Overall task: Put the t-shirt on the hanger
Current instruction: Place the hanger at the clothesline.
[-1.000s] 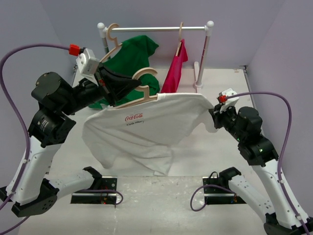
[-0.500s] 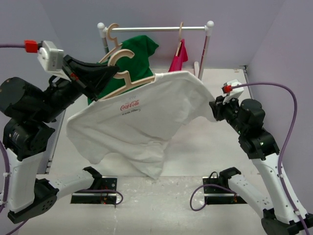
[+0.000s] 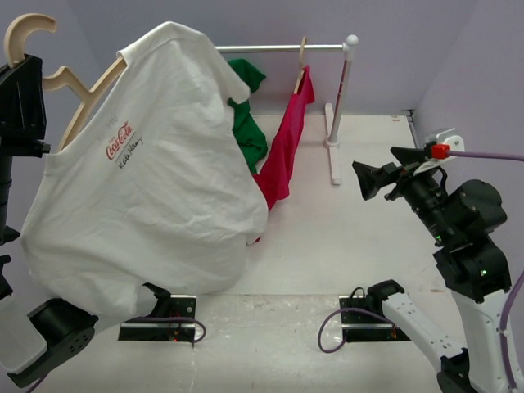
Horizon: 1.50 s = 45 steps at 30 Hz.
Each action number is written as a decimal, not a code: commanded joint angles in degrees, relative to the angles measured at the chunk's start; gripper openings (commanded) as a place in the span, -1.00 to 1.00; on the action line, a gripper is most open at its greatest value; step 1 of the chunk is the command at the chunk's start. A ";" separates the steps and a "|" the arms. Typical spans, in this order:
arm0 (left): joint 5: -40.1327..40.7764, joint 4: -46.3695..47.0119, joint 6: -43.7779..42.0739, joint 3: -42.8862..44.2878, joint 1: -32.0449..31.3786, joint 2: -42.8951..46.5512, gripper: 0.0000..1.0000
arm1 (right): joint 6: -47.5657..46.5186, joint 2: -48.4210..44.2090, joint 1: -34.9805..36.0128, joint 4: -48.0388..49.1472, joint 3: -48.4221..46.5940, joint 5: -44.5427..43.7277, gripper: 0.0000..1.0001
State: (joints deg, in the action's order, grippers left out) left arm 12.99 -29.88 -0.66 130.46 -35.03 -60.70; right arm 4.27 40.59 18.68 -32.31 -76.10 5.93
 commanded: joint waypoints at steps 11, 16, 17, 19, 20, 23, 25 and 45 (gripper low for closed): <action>-2.40 12.13 0.13 -21.00 -0.22 -8.44 -1.00 | 6.71 1.86 -0.22 1.48 4.08 3.09 0.98; 0.66 19.35 -0.42 -22.39 0.48 -15.96 -1.00 | 7.07 1.03 -0.22 2.85 6.84 4.95 0.98; 0.42 19.70 -0.13 -21.34 1.27 -17.65 -1.00 | 7.07 0.74 -0.22 3.22 7.47 5.22 0.98; -2.08 20.90 2.91 -19.99 4.72 -20.75 -1.00 | 7.18 0.07 -0.22 4.07 8.96 5.55 0.97; -3.40 21.69 4.62 -19.47 6.54 -22.27 -1.00 | 7.24 -0.28 -0.22 4.44 9.64 5.67 0.97; -6.16 25.81 8.44 -17.00 9.25 -27.33 -1.00 | 7.04 -1.50 -0.22 5.13 10.79 5.19 0.97; -6.12 26.24 9.38 -11.77 10.05 -31.97 -1.00 | 6.73 -1.76 -0.22 5.30 11.16 4.93 0.98; -2.14 52.05 12.83 -18.12 9.98 -46.21 -1.00 | 6.35 -5.00 -0.29 11.59 20.56 5.80 0.97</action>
State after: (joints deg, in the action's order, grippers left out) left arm 9.48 7.33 9.42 116.67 -24.88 -107.79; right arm 10.46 37.03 18.68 -25.10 -56.53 10.17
